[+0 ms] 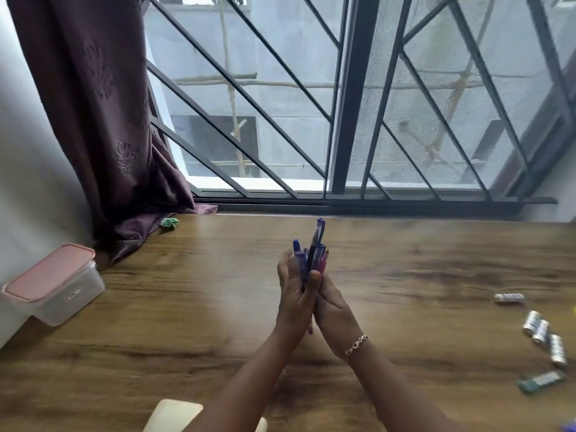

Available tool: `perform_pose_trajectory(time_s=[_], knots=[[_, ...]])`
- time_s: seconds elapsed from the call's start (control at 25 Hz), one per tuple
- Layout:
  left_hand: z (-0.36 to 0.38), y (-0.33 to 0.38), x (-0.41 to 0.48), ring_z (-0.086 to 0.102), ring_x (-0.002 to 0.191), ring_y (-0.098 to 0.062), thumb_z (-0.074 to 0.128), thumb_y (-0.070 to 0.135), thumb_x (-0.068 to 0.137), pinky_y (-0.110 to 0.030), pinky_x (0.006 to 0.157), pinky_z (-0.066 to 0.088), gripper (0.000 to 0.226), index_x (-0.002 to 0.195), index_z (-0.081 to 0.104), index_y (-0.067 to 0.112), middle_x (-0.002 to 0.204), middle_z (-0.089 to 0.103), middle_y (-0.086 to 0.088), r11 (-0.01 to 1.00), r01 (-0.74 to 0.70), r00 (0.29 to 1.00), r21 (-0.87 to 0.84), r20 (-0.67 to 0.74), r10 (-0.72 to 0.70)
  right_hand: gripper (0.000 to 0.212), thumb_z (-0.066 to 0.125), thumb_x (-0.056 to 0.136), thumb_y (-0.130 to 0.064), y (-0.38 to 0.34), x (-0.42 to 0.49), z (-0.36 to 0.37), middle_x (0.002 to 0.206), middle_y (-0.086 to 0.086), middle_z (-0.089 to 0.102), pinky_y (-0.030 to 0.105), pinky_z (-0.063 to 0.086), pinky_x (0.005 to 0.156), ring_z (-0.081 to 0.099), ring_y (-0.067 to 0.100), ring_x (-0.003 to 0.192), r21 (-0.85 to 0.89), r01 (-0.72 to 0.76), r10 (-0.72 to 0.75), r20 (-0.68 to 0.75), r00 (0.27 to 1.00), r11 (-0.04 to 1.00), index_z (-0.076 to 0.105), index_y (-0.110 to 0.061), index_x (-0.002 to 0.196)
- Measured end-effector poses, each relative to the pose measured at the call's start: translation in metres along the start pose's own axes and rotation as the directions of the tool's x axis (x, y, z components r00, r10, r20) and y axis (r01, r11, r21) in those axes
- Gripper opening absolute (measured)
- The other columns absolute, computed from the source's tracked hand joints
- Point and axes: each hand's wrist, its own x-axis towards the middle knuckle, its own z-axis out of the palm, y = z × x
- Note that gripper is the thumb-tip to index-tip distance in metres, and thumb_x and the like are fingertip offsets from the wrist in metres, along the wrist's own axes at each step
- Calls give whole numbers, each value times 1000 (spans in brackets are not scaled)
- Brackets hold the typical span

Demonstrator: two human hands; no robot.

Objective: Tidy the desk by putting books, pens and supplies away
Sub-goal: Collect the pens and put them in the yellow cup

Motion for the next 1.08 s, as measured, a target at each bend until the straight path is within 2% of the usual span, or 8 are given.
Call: perform_pose_trajectory(time_s=[0.12,0.24,0.32,0.48,0.6,0.68,0.88,1.08], knots=[[-3,0,-4,45,118,-21,26,91,64,-22,103,39,71,110,47,41,128,35,0,998,-56,998,19,-37,56,37,39,97,-8,2,-7,-4,105,-7,64,16,50,67,61,9,82,39,-22,19,71,997,999,46,-29,126],[-3,-11,-8,46,113,-21,20,87,72,-42,104,38,60,108,47,48,115,43,13,996,-54,996,67,-64,58,34,43,92,-16,4,-9,-5,120,-1,56,25,43,98,53,8,112,-44,-6,10,108,994,999,45,-31,121],[-2,-11,-10,48,108,-21,16,85,75,-48,100,39,60,107,49,48,106,49,9,998,-21,995,59,-91,27,32,41,93,-14,4,-10,-3,115,9,55,28,45,93,56,16,103,-113,-8,19,96,995,994,43,-28,121],[-6,2,-9,41,103,-10,5,78,80,-23,95,32,70,107,51,33,109,50,9,975,-122,985,184,-99,142,29,40,89,-13,-1,-11,-4,77,14,50,39,41,51,49,19,50,-236,51,-27,104,994,970,38,-29,113],[-14,5,-6,38,109,-8,5,74,84,-14,94,26,80,109,58,20,120,44,13,930,-240,966,280,-24,256,36,41,93,1,-10,-8,-7,85,16,52,44,45,58,57,28,66,-223,89,-53,162,985,971,36,-25,117],[-18,3,-5,40,106,-8,8,77,82,-22,92,30,78,112,54,22,116,45,12,917,-264,962,300,16,272,44,43,90,9,-12,-7,-12,91,5,55,25,51,66,60,6,77,-246,113,-69,179,981,963,39,-25,117],[-25,31,-8,54,104,-15,28,77,81,-40,87,45,76,128,38,19,118,54,4,957,-283,957,66,-44,286,32,51,81,-4,-8,-12,-16,77,-7,52,9,46,60,56,-4,63,-322,166,-106,196,975,932,45,-26,104],[-29,46,-14,48,120,-12,35,60,91,-31,98,43,61,137,30,20,132,43,16,838,-475,875,270,43,482,38,52,82,10,2,-17,-24,70,-14,63,5,46,51,60,-6,53,-227,100,-52,208,977,969,46,-23,100]])
